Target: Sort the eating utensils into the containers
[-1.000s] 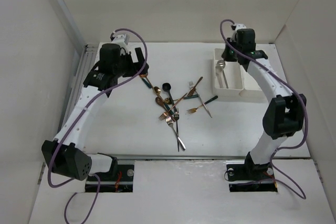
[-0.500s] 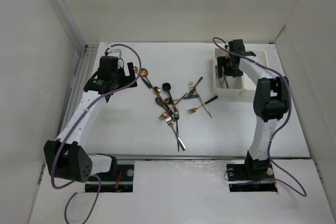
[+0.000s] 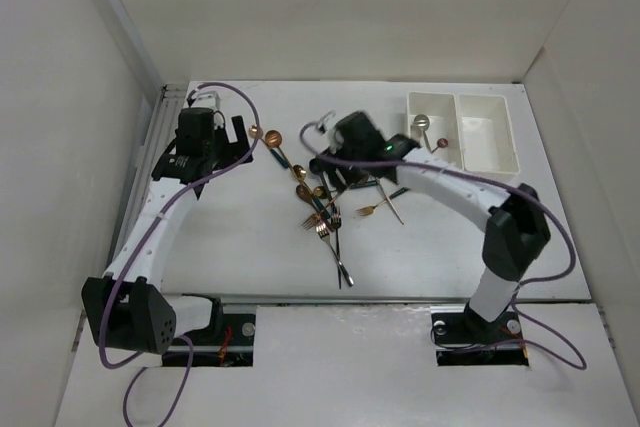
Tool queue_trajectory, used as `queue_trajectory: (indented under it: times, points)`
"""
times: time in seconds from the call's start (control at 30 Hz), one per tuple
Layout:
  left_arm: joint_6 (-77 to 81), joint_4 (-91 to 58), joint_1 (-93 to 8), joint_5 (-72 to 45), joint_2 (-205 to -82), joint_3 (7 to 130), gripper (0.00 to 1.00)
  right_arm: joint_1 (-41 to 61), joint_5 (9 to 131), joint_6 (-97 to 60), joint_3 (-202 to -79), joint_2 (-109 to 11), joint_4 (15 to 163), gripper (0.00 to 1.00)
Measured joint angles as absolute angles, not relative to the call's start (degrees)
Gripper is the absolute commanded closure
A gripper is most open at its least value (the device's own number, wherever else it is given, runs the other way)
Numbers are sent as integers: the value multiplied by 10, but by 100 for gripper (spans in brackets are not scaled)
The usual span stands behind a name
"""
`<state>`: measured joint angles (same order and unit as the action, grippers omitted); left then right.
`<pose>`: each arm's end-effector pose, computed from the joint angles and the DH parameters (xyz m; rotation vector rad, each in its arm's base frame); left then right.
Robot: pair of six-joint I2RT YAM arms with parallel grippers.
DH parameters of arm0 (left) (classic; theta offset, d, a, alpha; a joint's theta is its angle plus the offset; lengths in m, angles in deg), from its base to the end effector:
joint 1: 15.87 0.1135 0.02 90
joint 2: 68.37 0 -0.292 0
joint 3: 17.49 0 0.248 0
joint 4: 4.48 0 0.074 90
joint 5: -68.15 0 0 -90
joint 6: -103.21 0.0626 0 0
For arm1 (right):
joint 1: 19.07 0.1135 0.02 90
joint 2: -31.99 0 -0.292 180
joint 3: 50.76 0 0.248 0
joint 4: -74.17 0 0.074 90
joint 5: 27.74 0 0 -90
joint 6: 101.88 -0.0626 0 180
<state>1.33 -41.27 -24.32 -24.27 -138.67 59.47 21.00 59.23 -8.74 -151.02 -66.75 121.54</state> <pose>0.2833 -0.0394 0.3486 -0.0884 2.0988 -0.1698 0.3139 0.2597 0.3107 -0.8538 2.2254 0.2464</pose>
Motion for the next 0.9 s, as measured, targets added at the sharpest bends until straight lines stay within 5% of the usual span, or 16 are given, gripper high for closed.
queue_trajectory:
  times: [0.1, 0.27, 0.67, 0.9]
  points:
    - [13, -410, -237, -243, -1387, 595, 1, 294, 603, -128, -1450, -712, 1239, 56]
    - [13, -407, -232, -243, -1387, 595, 1, 369, 603, -161, -1419, -752, 1281, 56]
    - [13, -394, -231, -243, -1386, 579, 1, 388, 596, -183, -1417, -776, 1237, 63]
    - [13, -393, -231, -243, -1379, 570, 1, 391, 597, -193, -1413, -792, 1225, 59]
